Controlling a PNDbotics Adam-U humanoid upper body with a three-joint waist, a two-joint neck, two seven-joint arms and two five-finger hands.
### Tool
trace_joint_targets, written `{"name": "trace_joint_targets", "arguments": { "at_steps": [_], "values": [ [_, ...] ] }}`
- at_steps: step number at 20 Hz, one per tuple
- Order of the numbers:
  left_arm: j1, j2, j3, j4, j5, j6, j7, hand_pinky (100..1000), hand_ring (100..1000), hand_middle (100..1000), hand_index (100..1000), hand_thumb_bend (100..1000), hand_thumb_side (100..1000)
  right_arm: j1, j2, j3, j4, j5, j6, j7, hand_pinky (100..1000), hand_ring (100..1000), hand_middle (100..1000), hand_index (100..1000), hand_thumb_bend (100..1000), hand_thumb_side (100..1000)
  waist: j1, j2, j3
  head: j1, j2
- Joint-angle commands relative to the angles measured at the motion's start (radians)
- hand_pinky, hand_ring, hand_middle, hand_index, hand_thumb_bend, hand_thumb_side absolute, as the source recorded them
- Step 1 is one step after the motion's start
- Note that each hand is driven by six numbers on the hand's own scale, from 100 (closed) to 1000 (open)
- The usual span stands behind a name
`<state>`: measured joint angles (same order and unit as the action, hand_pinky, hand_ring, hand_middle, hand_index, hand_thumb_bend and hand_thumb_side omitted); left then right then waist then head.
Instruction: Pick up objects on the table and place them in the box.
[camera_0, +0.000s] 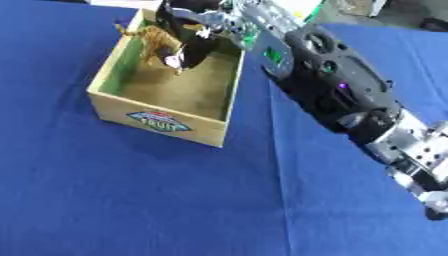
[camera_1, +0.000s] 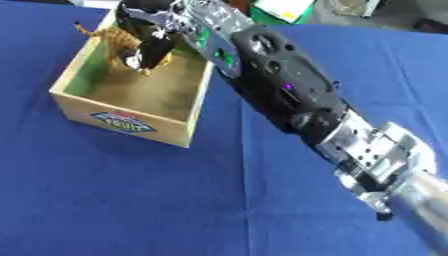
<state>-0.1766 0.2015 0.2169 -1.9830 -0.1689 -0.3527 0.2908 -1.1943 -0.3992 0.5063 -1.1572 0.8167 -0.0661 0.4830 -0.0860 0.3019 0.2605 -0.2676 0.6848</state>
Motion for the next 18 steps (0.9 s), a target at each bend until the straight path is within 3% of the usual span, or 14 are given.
{"name": "trace_joint_targets", "arguments": {
  "at_steps": [1, 3, 6, 10, 16, 17, 18],
  "values": [
    [-0.009, 0.006, -0.002, -0.017, 0.004, -0.001, -0.004, 564, 528, 525, 746, 100, 647, -0.016, 0.0, -0.01, 0.012, 0.003, -0.003, 0.017, 761, 700, 471, 594, 100, 466, 0.007, -0.018, 0.002, -0.005, 0.0],
    [-0.008, 0.006, -0.002, -0.017, 0.004, -0.001, -0.005, 564, 528, 525, 746, 100, 648, -0.015, 0.005, -0.012, 0.021, 0.006, -0.007, 0.025, 769, 726, 504, 630, 100, 488, 0.007, -0.019, 0.003, -0.004, 0.001],
    [-0.007, 0.006, -0.002, -0.017, 0.006, -0.002, -0.004, 565, 528, 524, 745, 100, 648, -0.016, 0.009, -0.012, 0.033, 0.017, -0.024, 0.068, 790, 764, 623, 748, 100, 642, 0.007, -0.02, 0.003, -0.003, 0.004],
    [-0.007, 0.006, -0.002, -0.017, 0.008, -0.001, -0.005, 565, 528, 524, 745, 100, 648, -0.018, 0.011, -0.018, 0.036, 0.046, -0.041, 0.101, 808, 790, 693, 802, 100, 697, 0.007, -0.021, 0.003, -0.002, 0.004],
    [-0.004, 0.004, -0.002, -0.017, 0.007, 0.0, -0.005, 566, 527, 525, 745, 100, 649, -0.017, -0.001, -0.035, 0.024, 0.038, -0.042, 0.135, 828, 805, 721, 821, 100, 740, 0.009, -0.022, 0.002, -0.001, 0.004],
    [-0.003, 0.004, -0.002, -0.017, 0.006, 0.0, -0.005, 566, 527, 524, 745, 100, 651, -0.019, -0.01, -0.043, 0.005, 0.028, -0.037, 0.131, 828, 801, 719, 815, 100, 870, 0.009, -0.022, 0.001, 0.001, 0.006],
    [-0.002, 0.004, -0.001, -0.017, 0.006, 0.001, -0.005, 566, 527, 525, 745, 100, 649, -0.02, -0.02, -0.053, -0.022, 0.017, -0.028, 0.123, 829, 797, 709, 809, 100, 769, 0.009, -0.022, 0.001, 0.001, 0.007]
  ]
}}
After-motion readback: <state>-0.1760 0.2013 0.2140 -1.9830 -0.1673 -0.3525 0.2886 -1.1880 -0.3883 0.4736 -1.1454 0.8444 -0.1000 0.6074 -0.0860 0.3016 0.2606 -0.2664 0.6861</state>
